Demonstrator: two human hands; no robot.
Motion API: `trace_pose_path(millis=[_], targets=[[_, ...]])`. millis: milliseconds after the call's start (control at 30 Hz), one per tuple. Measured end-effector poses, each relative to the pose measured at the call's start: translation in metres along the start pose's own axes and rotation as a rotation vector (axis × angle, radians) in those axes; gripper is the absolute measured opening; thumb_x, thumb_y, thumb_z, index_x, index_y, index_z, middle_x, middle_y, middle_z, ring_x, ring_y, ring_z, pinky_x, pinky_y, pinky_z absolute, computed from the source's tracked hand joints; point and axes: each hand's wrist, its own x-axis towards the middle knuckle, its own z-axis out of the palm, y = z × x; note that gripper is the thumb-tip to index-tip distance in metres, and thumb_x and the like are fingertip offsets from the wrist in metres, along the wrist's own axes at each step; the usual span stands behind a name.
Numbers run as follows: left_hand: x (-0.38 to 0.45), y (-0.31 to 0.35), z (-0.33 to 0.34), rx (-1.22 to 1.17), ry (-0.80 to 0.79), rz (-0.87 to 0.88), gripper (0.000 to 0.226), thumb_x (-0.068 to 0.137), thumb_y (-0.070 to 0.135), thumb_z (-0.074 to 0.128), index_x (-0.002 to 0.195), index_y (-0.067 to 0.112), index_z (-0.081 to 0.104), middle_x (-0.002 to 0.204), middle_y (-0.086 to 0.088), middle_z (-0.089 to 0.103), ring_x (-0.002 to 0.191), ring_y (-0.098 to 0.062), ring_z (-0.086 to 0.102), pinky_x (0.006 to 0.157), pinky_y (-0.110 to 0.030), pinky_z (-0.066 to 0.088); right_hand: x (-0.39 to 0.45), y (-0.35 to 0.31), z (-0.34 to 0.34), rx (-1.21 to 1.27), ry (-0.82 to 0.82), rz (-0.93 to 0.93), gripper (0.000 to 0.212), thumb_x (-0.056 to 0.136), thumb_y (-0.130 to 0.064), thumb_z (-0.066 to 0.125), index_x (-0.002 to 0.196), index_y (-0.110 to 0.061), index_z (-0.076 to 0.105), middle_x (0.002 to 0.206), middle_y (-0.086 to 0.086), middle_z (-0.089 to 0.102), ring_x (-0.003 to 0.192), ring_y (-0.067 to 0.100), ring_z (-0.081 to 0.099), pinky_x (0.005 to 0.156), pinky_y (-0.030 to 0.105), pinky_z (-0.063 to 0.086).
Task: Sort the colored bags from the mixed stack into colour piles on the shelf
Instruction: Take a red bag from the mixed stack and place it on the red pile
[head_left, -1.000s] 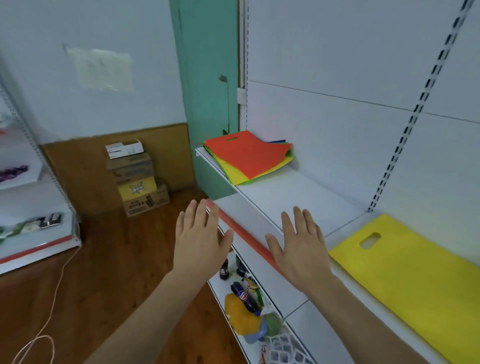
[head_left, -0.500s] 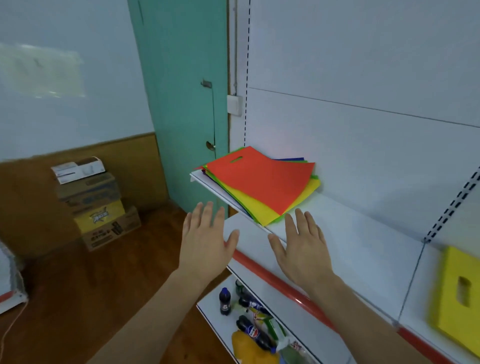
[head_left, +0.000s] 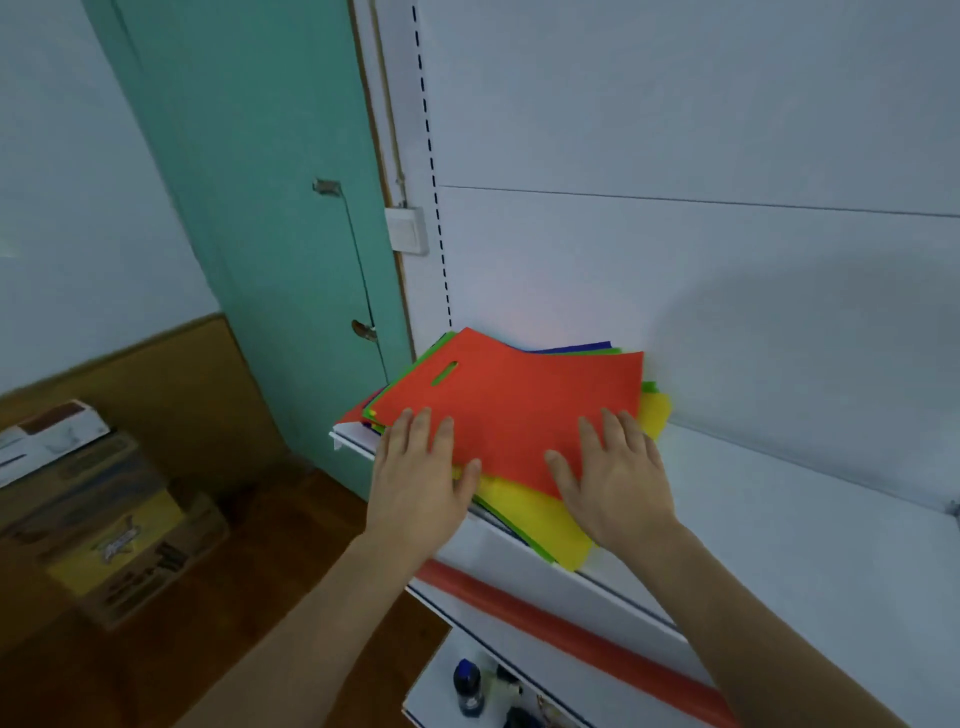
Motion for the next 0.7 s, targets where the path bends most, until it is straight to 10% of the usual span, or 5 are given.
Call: trace_pose_path(millis=[333, 700], targets=[[0.079, -0.029, 0.037, 0.046, -0.107, 0.214, 0.077, 0.098, 0.071, 0.022, 0.155, 0.024, 0.046, 0.167, -0.013, 0.035, 0.158, -0.035, 0.017, 0.128, -0.054, 0.011, 0.039, -0.006, 0.020, -0.087, -0.151, 0.122, 0.091, 0.089, -0.087, 0.011, 0.158, -0.034, 0.038, 0.168, 0.005, 0.032, 0.156, 0.032, 0.023, 0.125, 0.055, 0.022], [0.093, -0.045, 0.040, -0.014, -0.110, 0.494, 0.064, 0.106, 0.061, 0.031, 0.154, 0.020, 0.045, 0.158, -0.012, 0.049, 0.150, -0.037, 0.034, 0.124, -0.051, 0.022, 0.011, -0.052, 0.022, -0.165, -0.057, 0.402, 0.051, 0.108, -0.052, 0.031, 0.151, -0.032, 0.049, 0.160, -0.008, 0.044, 0.148, 0.026, 0.036, 0.117, 0.049, 0.037]])
